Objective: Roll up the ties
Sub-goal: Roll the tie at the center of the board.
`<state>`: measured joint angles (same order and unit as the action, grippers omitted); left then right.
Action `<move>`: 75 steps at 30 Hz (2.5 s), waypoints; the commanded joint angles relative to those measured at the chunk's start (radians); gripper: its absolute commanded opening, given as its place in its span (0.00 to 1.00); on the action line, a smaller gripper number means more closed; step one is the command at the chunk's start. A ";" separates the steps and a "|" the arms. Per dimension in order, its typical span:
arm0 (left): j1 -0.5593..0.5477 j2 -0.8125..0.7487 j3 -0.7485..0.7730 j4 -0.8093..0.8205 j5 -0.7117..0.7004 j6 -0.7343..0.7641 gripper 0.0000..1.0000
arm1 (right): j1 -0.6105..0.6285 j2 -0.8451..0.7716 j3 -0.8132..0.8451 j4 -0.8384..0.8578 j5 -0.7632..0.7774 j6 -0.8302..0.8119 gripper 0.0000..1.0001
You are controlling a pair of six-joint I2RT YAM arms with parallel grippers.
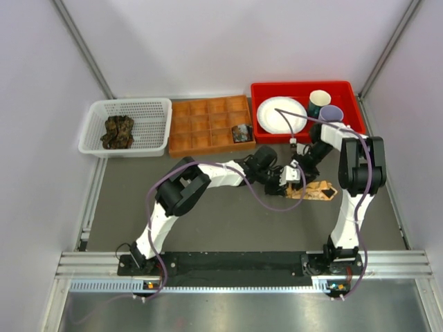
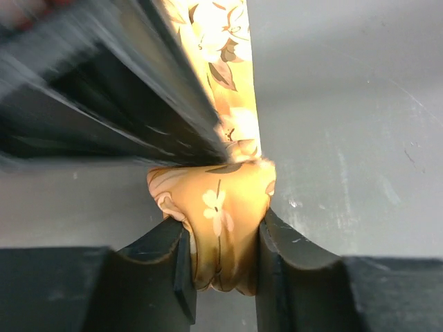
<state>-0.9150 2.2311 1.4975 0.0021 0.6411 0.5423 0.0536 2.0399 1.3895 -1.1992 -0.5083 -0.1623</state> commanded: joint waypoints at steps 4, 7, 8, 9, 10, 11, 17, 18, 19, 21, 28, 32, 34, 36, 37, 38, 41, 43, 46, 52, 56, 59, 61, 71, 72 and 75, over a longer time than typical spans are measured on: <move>0.016 0.015 -0.186 -0.145 -0.067 -0.122 0.00 | -0.141 -0.066 0.161 -0.091 -0.075 -0.092 0.28; 0.016 0.015 -0.215 -0.126 -0.077 -0.131 0.00 | -0.172 -0.069 0.172 -0.057 0.052 -0.105 0.28; 0.016 0.018 -0.220 -0.125 -0.077 -0.133 0.00 | -0.184 -0.066 0.171 -0.039 0.085 -0.102 0.28; 0.016 0.016 -0.226 -0.123 -0.077 -0.137 0.00 | -0.186 -0.064 0.169 -0.022 0.120 -0.085 0.29; 0.016 0.018 -0.226 -0.120 -0.077 -0.139 0.00 | -0.190 -0.063 0.169 0.004 0.164 -0.077 0.32; 0.016 0.018 -0.227 -0.120 -0.075 -0.140 0.00 | -0.198 -0.047 0.171 0.010 0.180 -0.080 0.32; 0.016 0.018 -0.227 -0.117 -0.078 -0.136 0.00 | -0.215 -0.038 0.160 0.070 0.278 -0.109 0.35; 0.016 0.019 -0.227 -0.117 -0.078 -0.136 0.00 | -0.216 -0.034 0.157 0.073 0.289 -0.112 0.39; 0.016 0.018 -0.229 -0.117 -0.077 -0.134 0.00 | -0.215 -0.033 0.154 0.078 0.309 -0.112 0.40; 0.016 0.019 -0.229 -0.116 -0.077 -0.131 0.00 | -0.215 -0.026 0.141 0.090 0.326 -0.112 0.46; 0.016 0.016 -0.229 -0.114 -0.075 -0.128 0.00 | -0.215 0.005 0.108 0.087 0.318 -0.111 0.39; 0.018 0.015 -0.232 -0.114 -0.073 -0.127 0.00 | -0.215 0.019 0.088 0.067 0.284 -0.115 0.38; 0.018 0.013 -0.232 -0.114 -0.073 -0.123 0.00 | -0.215 0.011 0.080 0.070 0.268 -0.114 0.31; 0.019 0.013 -0.232 -0.111 -0.074 -0.123 0.00 | -0.215 0.002 0.083 0.066 0.249 -0.120 0.31; 0.021 0.013 -0.235 -0.109 -0.073 -0.125 0.00 | -0.215 0.002 0.086 0.061 0.249 -0.118 0.33; 0.021 0.013 -0.235 -0.106 -0.072 -0.127 0.00 | -0.215 -0.009 0.082 0.070 0.255 -0.112 0.37; 0.022 0.012 -0.237 -0.103 -0.075 -0.128 0.00 | -0.225 -0.111 0.002 0.189 0.234 -0.089 0.38; 0.024 0.013 -0.238 -0.102 -0.075 -0.128 0.00 | -0.225 -0.164 -0.050 0.293 0.218 -0.085 0.37; 0.025 0.015 -0.238 -0.102 -0.075 -0.125 0.00 | -0.233 -0.230 -0.119 0.372 0.198 -0.059 0.37; 0.027 0.007 -0.244 -0.103 -0.077 -0.124 0.00 | -0.238 -0.230 -0.170 0.428 0.200 -0.045 0.38; 0.027 0.004 -0.247 -0.103 -0.078 -0.117 0.00 | -0.238 -0.211 -0.167 0.403 0.182 -0.060 0.37; 0.027 0.004 -0.247 -0.100 -0.077 -0.116 0.00 | -0.238 -0.210 -0.173 0.374 0.198 -0.069 0.43; 0.027 0.007 -0.243 -0.100 -0.075 -0.119 0.00 | -0.238 -0.214 -0.190 0.380 0.235 -0.078 0.45; 0.027 0.005 -0.243 -0.099 -0.084 -0.120 0.00 | -0.238 -0.253 -0.204 0.357 0.229 -0.097 0.00; 0.028 0.002 -0.247 -0.097 -0.083 -0.120 0.00 | -0.238 -0.273 -0.199 0.348 0.231 -0.097 0.00; 0.028 -0.001 -0.258 -0.093 -0.083 -0.120 0.00 | -0.238 -0.320 -0.181 0.307 0.234 -0.105 0.00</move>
<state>-0.8989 2.1746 1.3304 0.2070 0.6292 0.4469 -0.1738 1.8175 1.1854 -0.8356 -0.2680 -0.2447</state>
